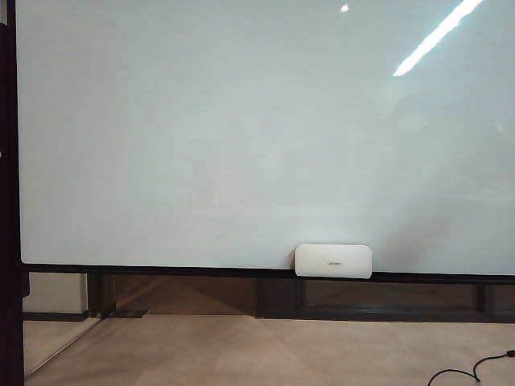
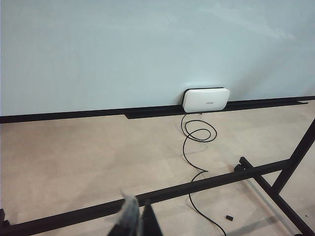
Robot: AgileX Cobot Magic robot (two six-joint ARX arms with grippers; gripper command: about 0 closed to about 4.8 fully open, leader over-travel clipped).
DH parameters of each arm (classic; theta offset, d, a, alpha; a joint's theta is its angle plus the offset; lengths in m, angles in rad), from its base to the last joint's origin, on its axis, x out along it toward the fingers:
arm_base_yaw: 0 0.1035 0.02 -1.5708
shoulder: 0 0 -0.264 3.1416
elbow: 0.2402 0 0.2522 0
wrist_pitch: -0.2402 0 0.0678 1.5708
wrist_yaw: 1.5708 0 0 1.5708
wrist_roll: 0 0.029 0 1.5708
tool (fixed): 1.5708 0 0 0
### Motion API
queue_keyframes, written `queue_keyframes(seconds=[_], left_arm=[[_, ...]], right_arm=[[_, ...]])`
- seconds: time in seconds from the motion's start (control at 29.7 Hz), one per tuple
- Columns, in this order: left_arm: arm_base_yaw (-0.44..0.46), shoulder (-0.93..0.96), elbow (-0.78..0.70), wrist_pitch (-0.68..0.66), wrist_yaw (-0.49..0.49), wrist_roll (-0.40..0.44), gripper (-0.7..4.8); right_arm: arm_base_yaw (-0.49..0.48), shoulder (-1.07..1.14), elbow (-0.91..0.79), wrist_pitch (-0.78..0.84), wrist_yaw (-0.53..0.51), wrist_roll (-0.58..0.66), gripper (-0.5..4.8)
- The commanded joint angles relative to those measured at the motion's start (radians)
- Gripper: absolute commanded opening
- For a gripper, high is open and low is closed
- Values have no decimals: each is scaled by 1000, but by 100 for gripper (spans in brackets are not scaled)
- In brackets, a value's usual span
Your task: Reach to the right to find the marker pen, pick it up, and write the number 20 on the whiteboard.
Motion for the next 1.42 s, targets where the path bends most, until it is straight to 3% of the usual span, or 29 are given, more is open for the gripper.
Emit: queue_keyframes(seconds=[0.03,0.4,0.54,0.64,0.74,0.91,1.42], left_arm=[[-2,2,2,8,-2,3,17],[-2,9,2,-16,-3,35,17],[-2,20,2,-19,-3,34,17],[-1,41,2,-16,-7,34,17],[-2,65,2,-10,-27,34,17],[-2,81,2,-5,-41,34,17],[-2,83,2,-8,-66,34,17]], right_arm=[[-2,50,64,7,-18,-3,-1],[-2,195,270,-18,-20,-2,3],[-2,250,395,-93,-96,1,24],[0,280,475,-150,-105,1,102],[0,288,510,-157,-74,-2,131],[1,288,534,-164,-45,-26,273],[15,291,572,-232,-44,-53,275]])
